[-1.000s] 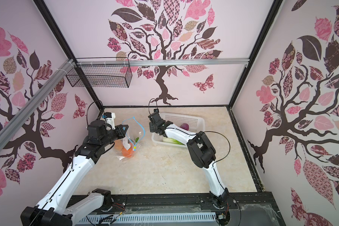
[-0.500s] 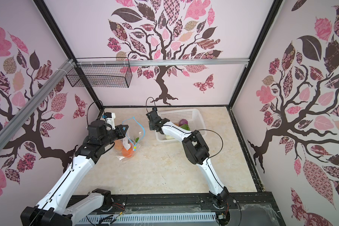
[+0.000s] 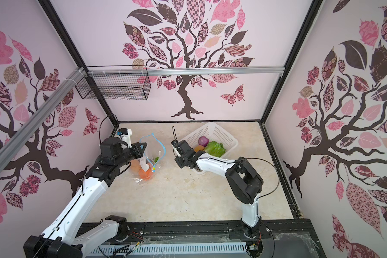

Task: Place the food in the zip-top bag and seal the zipper
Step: 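Move the right gripper over the basket toward the yellow potato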

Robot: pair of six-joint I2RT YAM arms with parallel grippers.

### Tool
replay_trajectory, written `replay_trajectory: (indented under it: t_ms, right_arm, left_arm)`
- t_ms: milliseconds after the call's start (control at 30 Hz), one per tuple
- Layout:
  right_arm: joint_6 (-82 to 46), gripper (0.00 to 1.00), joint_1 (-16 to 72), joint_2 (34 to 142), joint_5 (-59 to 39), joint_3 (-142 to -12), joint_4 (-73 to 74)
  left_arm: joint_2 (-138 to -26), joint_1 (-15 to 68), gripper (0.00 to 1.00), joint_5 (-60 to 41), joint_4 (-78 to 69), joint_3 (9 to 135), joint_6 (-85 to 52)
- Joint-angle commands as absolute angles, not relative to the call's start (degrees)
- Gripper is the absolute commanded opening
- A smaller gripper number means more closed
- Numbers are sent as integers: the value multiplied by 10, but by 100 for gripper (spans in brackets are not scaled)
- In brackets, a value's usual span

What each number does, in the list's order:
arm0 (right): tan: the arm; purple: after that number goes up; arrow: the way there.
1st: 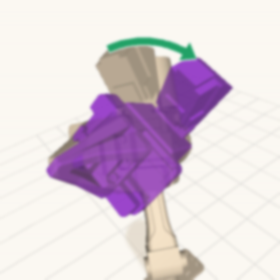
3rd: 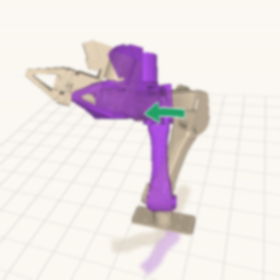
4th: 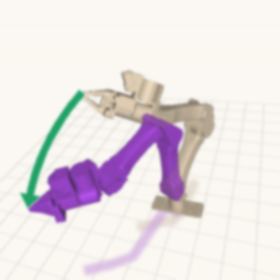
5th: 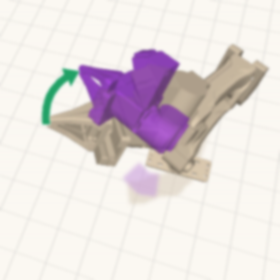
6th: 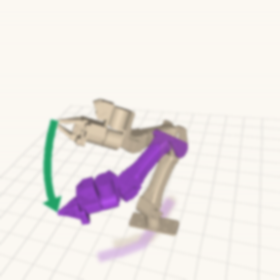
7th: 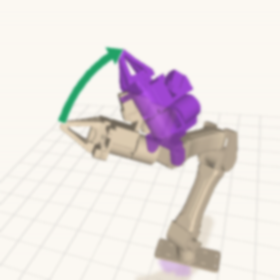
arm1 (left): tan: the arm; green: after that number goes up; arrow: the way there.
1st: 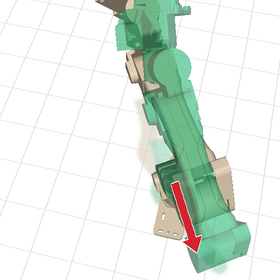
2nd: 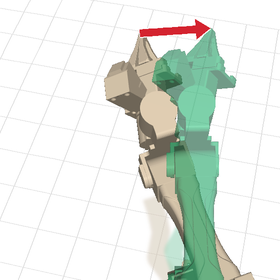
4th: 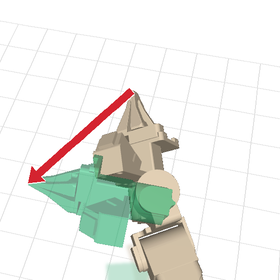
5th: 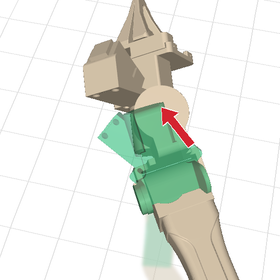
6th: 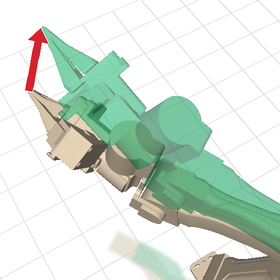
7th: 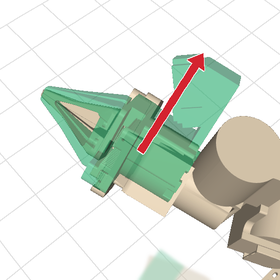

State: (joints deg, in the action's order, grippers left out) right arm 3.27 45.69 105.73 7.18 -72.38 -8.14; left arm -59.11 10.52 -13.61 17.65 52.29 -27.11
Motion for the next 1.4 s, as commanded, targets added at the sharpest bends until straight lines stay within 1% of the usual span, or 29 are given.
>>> replay_trajectory:
  t_ms: [0,33,100,167,233,267,333,400,433,500,533,700,800,967,1033,1233,1267,1367]
  right_arm:
    - [50,42,457,989,50,-686,-83]
    - [34,48,457,972,47,-679,-83]
    - [-5,56,457,933,37,-665,-74]
    - [-75,67,456,889,47,-643,-44]
    - [-130,71,452,851,69,-621,-30]
    - [-152,75,449,834,93,-611,-29]
    - [-180,78,433,806,125,-590,-30]
    - [-202,79,402,785,128,-569,-33]
    - [-212,83,381,776,128,-559,-39]
    - [-232,98,347,762,142,-548,-63]
    - [-243,99,330,754,153,-543,-75]
    - [-274,99,273,706,191,-497,-94]
    - [-283,100,245,689,168,-471,-94]
    - [-287,99,240,695,135,-441,-75]
    - [-288,96,240,706,131,-437,-70]
    - [-300,70,240,738,126,-428,-66]
    - [-301,67,240,740,127,-424,-62]
    - [-301,63,239,748,138,-417,-55]
  left_arm:
    - [-595,104,0,-144,162,524,-273]
    - [-597,103,0,-144,162,524,-273]
    - [-598,103,0,-144,161,523,-274]
    - [-600,103,0,-146,160,522,-275]
    - [-601,103,0,-147,158,522,-275]
    - [-601,103,0,-147,158,521,-276]
    - [-600,103,0,-147,158,521,-276]
    - [-600,103,0,-151,156,521,-276]
    - [-601,103,0,-154,154,520,-278]
    - [-603,103,0,-159,151,519,-279]
    - [-604,103,0,-160,150,519,-279]
    - [-611,103,0,-168,150,519,-279]
    - [-615,103,0,-176,148,521,-282]
    - [-616,103,0,-180,148,521,-282]
    - [-616,102,0,-181,148,521,-283]
    - [-614,103,0,-180,148,521,-284]
    - [-614,103,0,-181,148,520,-284]
    - [-612,103,0,-181,147,521,-284]
